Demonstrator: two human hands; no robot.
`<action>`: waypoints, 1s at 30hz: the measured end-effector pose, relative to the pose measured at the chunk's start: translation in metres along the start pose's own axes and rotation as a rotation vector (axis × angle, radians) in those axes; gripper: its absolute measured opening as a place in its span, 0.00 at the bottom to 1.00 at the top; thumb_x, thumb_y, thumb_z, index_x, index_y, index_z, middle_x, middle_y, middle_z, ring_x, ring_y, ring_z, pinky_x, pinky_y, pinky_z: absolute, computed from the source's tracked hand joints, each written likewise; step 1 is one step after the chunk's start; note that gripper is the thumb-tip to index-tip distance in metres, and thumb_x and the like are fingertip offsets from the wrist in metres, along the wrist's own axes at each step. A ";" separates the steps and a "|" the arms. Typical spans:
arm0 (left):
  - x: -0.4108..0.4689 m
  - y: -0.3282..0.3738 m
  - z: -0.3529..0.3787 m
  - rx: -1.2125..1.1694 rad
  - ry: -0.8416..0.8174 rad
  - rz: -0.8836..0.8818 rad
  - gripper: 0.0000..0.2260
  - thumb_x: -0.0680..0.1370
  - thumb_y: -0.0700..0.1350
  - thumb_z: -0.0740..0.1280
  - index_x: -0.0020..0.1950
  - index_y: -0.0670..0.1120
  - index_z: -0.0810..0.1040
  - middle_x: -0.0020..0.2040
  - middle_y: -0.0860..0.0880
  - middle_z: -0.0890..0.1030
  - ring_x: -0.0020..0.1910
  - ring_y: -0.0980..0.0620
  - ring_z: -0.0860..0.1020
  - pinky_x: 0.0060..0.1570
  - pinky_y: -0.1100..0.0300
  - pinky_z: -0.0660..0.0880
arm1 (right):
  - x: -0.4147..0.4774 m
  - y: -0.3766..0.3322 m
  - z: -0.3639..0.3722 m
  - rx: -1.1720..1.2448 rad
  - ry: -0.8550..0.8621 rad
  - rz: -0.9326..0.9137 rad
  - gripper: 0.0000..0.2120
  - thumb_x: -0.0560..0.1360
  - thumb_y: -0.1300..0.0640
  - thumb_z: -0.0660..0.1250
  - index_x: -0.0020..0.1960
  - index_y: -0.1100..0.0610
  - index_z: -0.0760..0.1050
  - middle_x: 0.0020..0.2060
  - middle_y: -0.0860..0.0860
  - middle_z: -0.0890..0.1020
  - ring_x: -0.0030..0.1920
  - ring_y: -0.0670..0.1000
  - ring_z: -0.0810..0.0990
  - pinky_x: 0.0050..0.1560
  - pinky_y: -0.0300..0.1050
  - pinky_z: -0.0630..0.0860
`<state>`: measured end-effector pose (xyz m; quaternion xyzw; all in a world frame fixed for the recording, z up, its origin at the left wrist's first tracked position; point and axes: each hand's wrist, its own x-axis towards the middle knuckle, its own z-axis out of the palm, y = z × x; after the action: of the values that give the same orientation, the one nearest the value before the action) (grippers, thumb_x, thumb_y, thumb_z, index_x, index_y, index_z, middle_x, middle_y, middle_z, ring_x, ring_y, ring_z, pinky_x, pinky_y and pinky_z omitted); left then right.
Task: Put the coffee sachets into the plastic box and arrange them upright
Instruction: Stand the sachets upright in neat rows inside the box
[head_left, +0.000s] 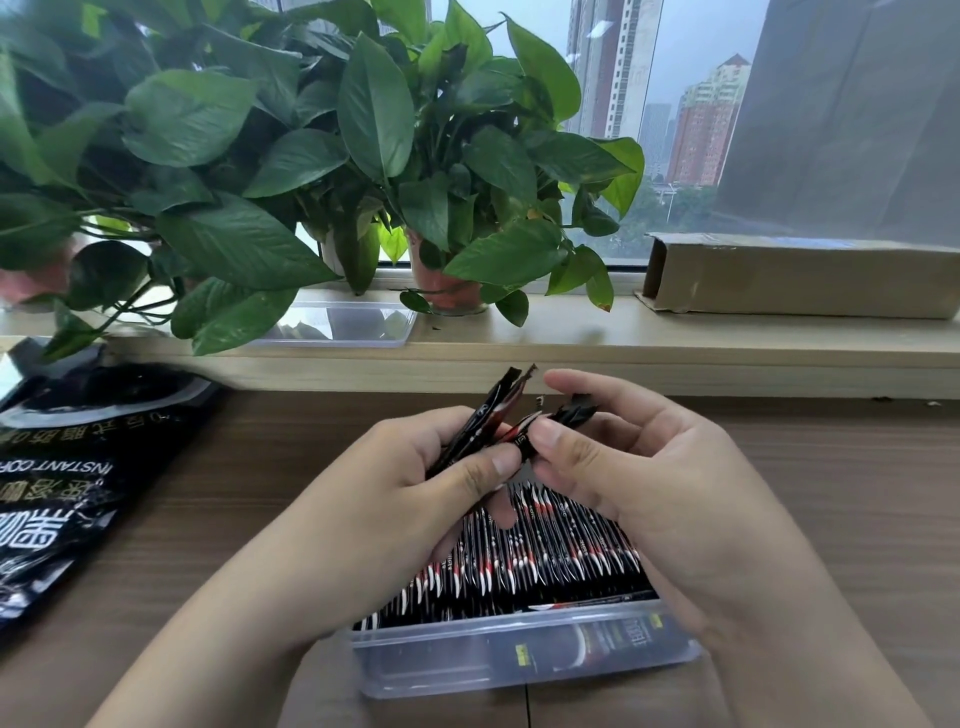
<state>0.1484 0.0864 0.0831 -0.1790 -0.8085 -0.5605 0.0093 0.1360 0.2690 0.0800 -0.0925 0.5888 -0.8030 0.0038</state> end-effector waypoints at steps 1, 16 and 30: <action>0.000 -0.001 -0.001 -0.003 -0.006 0.003 0.07 0.78 0.53 0.65 0.47 0.54 0.81 0.34 0.51 0.81 0.25 0.56 0.68 0.23 0.69 0.63 | 0.000 -0.001 -0.001 -0.014 -0.010 -0.007 0.25 0.59 0.62 0.76 0.57 0.54 0.83 0.39 0.57 0.85 0.41 0.53 0.86 0.43 0.40 0.82; -0.001 -0.002 -0.001 -0.126 -0.081 -0.064 0.10 0.75 0.54 0.65 0.42 0.48 0.78 0.31 0.49 0.76 0.25 0.50 0.75 0.21 0.61 0.71 | -0.001 0.007 0.003 -0.399 -0.075 -0.178 0.23 0.75 0.62 0.71 0.69 0.54 0.75 0.48 0.47 0.88 0.47 0.47 0.87 0.52 0.47 0.83; -0.001 -0.003 -0.007 -0.174 -0.064 -0.108 0.14 0.76 0.56 0.64 0.49 0.48 0.82 0.34 0.47 0.78 0.24 0.54 0.65 0.23 0.65 0.59 | -0.002 0.004 -0.005 -0.655 0.008 -0.440 0.16 0.66 0.61 0.80 0.47 0.42 0.84 0.37 0.39 0.86 0.38 0.40 0.85 0.40 0.31 0.78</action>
<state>0.1468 0.0791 0.0832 -0.1529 -0.7653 -0.6221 -0.0622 0.1367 0.2727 0.0744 -0.2096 0.7798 -0.5548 -0.2004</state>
